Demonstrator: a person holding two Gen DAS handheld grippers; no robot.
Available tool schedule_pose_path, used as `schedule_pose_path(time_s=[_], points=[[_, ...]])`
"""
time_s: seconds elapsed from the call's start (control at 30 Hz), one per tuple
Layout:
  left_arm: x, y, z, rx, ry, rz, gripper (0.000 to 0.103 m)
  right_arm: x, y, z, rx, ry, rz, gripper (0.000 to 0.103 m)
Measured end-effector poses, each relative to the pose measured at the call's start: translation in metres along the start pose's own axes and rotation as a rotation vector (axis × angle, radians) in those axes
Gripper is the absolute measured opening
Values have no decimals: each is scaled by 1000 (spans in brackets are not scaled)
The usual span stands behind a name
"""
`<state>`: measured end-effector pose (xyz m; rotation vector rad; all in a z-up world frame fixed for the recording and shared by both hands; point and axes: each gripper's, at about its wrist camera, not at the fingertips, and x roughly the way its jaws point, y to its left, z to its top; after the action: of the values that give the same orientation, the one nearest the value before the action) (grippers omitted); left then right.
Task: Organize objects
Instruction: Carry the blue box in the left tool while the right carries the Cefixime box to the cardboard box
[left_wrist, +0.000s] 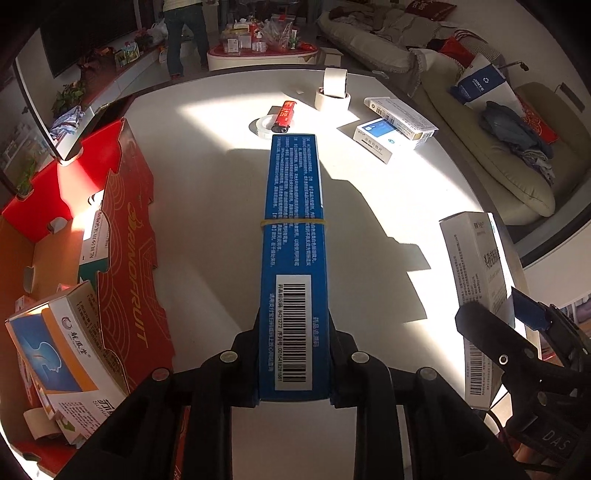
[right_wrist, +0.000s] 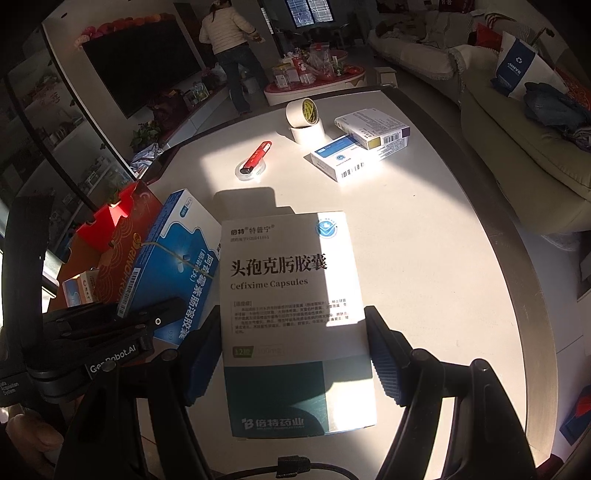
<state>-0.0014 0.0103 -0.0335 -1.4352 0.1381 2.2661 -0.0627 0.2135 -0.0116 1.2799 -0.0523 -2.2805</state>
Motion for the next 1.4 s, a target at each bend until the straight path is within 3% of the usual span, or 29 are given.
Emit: schedule_pose_path(time_s=[0.4, 0.83, 1.13, 1.4], points=[[-65, 3, -8, 38, -143, 46, 25, -39, 32, 8, -18, -83, 27, 72], [-122, 73, -29, -81, -236, 127, 25, -70, 119, 14, -139, -157, 99, 72], [-145, 132, -56, -194, -272, 177, 25, -69, 174, -3, -207, -179, 136, 72], [-155, 156, -79, -228, -293, 206, 25, -69, 202, -21, -228, -194, 148, 72]])
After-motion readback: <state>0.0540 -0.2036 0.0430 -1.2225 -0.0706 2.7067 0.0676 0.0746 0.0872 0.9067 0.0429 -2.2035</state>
